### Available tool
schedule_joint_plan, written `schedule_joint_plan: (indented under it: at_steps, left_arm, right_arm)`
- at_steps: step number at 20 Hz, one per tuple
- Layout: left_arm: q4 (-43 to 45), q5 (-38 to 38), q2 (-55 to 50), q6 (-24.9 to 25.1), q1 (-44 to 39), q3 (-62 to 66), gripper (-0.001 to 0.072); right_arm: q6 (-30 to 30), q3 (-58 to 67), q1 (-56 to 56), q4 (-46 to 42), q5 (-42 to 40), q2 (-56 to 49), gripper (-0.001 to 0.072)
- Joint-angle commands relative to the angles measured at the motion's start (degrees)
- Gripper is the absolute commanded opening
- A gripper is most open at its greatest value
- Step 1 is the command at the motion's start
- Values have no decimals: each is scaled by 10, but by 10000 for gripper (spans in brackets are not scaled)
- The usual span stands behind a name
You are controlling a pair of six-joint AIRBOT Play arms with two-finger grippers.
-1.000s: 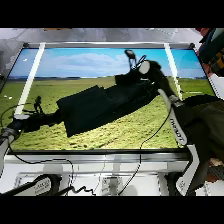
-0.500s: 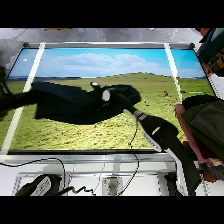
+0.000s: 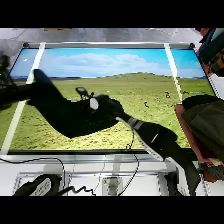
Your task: Fold the clothes and pants, and hang the long-sleeved shirts on hangers.
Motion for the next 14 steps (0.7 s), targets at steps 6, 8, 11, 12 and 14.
schedule_joint_plan:
  at_steps: [6, 8, 11, 12, 14]
  left_arm:
    - [-90, 150, -107, -42, -358, 2, 27]
    - [-95, 266, -147, -61, -442, 2, 36]
    - [-99, 322, -189, -66, -508, 2, 708]
    - [-99, 319, -190, -67, -512, 2, 708]
    - [-99, 318, -179, -67, -508, 3, 708]
  right_arm:
    - [-127, 1, -249, -196, 196, 175, 27]
    - [-214, 1, -325, -170, 258, 201, 26]
    - [-283, -10, -452, 22, 319, 213, 27]
    - [-296, -21, -486, 63, 342, 213, 27]
    - [-296, -68, -549, 104, 358, 213, 29]
